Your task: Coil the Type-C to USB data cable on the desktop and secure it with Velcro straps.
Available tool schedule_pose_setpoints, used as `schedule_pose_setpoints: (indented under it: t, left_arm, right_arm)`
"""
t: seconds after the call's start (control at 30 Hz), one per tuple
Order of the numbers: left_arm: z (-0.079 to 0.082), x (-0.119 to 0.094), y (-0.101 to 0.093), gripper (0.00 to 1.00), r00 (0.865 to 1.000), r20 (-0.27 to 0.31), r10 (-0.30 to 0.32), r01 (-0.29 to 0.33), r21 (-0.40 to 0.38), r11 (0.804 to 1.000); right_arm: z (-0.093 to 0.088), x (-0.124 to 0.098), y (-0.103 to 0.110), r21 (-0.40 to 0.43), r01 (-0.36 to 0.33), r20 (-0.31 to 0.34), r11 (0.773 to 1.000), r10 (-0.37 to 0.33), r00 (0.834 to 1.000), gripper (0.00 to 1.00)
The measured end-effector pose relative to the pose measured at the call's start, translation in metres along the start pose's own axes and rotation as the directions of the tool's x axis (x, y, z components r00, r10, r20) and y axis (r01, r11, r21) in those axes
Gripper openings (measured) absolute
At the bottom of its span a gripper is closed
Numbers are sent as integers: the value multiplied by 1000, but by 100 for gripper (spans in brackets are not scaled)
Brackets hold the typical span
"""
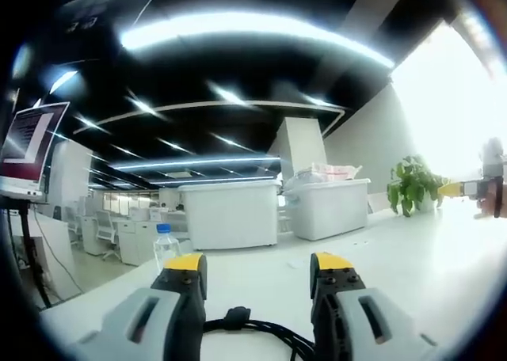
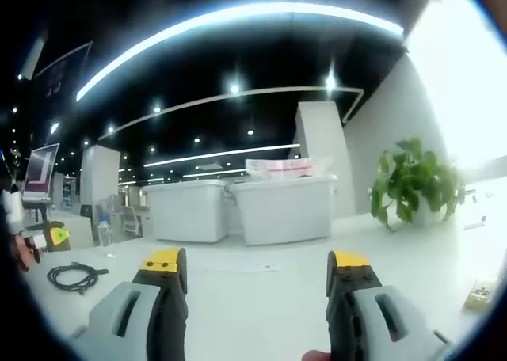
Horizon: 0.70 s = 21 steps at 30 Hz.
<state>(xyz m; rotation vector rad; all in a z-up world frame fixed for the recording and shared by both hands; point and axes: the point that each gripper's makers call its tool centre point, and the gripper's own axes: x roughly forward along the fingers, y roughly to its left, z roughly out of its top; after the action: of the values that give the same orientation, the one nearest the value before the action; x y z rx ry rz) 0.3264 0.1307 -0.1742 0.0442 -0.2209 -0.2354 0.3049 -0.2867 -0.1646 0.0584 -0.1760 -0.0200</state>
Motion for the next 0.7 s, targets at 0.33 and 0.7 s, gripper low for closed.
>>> schedule_pose_setpoints:
  t: [0.33,0.7]
  left_arm:
    - [1,-2,-9,53,1000,1,-28,28,-1,1000]
    - [2,1,0,53,1000,1,-2,2,25,1000]
  right_arm:
    - [5,0,-8,5,29,28,1000,-29,999,72]
    - [7,1,-2,-1,20,29,1000,-20,999,74]
